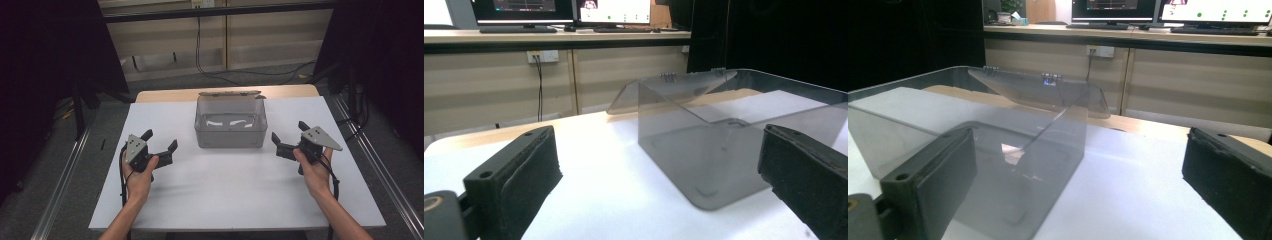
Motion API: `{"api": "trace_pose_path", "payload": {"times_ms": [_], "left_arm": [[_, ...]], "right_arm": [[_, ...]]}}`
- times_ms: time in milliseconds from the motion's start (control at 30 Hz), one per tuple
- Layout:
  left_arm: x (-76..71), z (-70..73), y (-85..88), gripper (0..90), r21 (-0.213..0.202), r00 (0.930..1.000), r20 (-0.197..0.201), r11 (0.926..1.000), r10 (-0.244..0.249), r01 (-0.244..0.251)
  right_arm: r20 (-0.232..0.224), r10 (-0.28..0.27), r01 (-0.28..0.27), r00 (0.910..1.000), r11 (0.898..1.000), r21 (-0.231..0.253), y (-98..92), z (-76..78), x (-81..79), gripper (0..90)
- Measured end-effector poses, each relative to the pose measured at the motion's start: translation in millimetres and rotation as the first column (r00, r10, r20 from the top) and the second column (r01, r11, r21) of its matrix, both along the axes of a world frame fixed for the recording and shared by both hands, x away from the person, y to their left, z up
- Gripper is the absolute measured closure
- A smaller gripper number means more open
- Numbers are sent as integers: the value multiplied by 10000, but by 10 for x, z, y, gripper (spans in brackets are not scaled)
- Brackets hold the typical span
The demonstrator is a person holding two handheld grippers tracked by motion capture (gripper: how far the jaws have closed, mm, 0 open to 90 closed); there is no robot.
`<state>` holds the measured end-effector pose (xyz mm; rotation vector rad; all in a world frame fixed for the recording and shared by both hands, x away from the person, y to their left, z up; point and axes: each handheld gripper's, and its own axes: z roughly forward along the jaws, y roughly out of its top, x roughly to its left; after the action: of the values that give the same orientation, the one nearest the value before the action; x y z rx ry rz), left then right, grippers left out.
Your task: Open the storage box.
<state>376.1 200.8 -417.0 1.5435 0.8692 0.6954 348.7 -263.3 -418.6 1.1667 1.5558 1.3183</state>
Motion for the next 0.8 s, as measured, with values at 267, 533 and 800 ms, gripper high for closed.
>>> {"api": "trace_pose_path", "payload": {"times_ms": [267, 533, 800], "left_arm": [[-330, -81, 129, 30, -149, 9997, -233, 9999, 41, -45], [-557, -158, 241, 30, -194, 9982, -393, 9988, 445, -453], [-738, -199, 324, 31, -147, 9956, -628, 9974, 698, -708]], "right_arm": [[220, -354, 360, 9991, 9990, -277, -75, -47, -353, 2], [166, -793, 796, 9967, 9966, -205, -230, -126, -645, 0], [65, -979, 980, 9952, 9951, -118, -315, -148, -877, 0]]}}
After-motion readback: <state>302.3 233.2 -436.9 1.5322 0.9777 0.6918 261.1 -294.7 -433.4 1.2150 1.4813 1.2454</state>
